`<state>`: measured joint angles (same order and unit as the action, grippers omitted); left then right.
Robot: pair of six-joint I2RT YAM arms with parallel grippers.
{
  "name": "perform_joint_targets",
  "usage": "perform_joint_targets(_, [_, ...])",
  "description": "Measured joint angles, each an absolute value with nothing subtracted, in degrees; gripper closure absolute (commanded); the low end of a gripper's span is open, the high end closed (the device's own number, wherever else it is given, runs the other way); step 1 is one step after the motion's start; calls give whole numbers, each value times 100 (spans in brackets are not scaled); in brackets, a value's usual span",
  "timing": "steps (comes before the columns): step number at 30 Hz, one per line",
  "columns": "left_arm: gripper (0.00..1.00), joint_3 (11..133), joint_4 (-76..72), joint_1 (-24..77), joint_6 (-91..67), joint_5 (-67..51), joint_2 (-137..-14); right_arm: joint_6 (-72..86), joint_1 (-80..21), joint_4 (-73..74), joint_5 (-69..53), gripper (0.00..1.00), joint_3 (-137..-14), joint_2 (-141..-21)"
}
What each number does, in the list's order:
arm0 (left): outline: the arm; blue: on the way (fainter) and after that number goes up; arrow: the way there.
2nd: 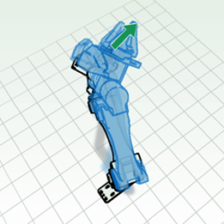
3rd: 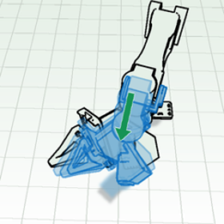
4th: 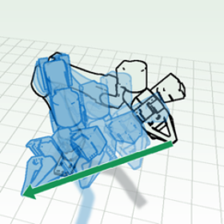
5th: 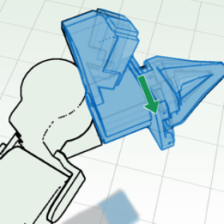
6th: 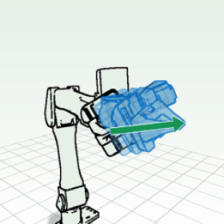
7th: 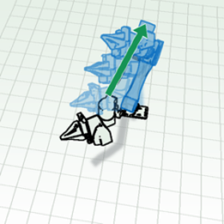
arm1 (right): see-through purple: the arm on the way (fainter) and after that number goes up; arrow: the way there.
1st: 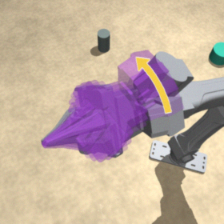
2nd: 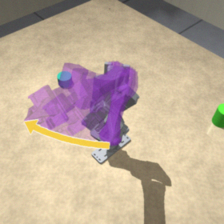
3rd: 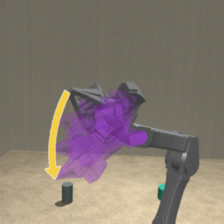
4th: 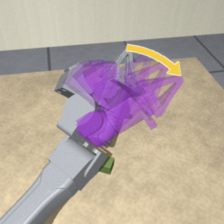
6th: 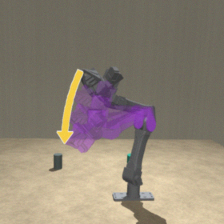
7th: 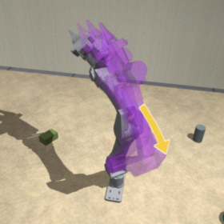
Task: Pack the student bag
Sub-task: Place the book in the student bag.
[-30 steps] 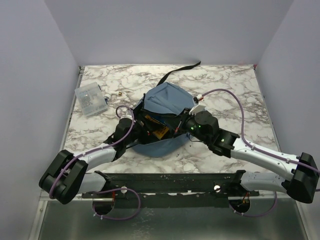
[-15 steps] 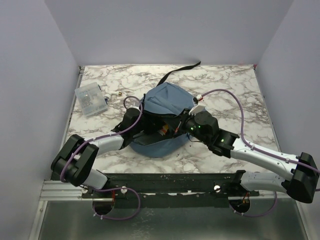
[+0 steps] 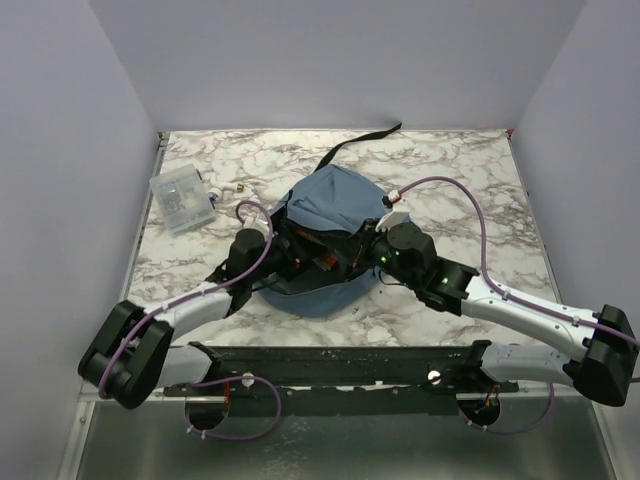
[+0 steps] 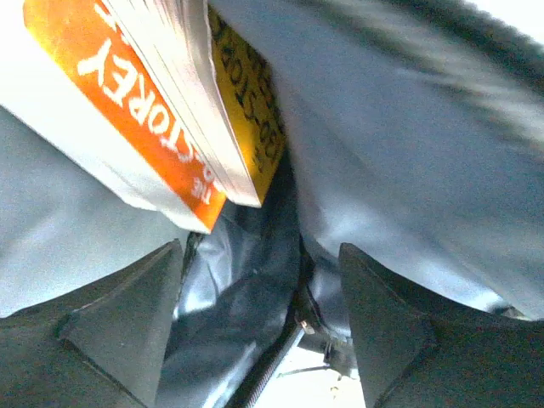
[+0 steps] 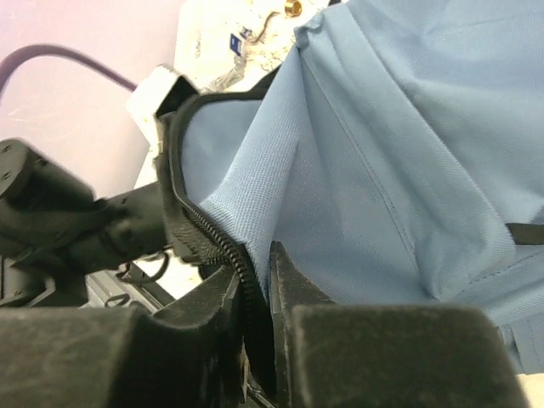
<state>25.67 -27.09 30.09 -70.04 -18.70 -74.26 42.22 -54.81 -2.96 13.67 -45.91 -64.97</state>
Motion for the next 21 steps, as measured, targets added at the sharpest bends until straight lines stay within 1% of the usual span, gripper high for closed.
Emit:
perform_joint_targets(3, [20, 2126, -2705, 2989, -6829, -1868, -6652, 4014, -5481, -123, 1376, 73, -4676, -6504])
perform_joint_targets(5, [20, 1907, -2670, 2971, -6700, -1872, -6132, 3848, -5481, -1, 1365, 64, -4731, -6504])
perform_joint_targets(10, [22, 1597, -2467, 2961, -6479, -1955, -5207, 3413, -5481, 322, 1140, 27, -4783, -6414])
perform_joint_targets(13, [22, 1461, -1944, 2954, -6307, -1970, -4536, 3221, -5481, 574, 904, 15, -4775, -6165])
perform_joint_targets(15, [22, 1428, -1470, 2930, -6147, -1959, -3977, 3151, -5481, 659, 773, 9, -4703, -5857])
perform_joint_targets(17, [19, 1444, -854, 2921, -5907, -1870, -3428, 3142, -5481, 670, 740, 7, -4532, -5496])
perform_joint_targets(18, [19, 1452, -692, 2919, -5843, -1839, -3301, 3153, -5481, 674, 742, 7, -4414, -5319])
perform_joint_targets(21, [15, 1776, 552, 2893, -5367, -1503, -2600, 3330, -5481, 701, 832, 6, -4049, -4993])
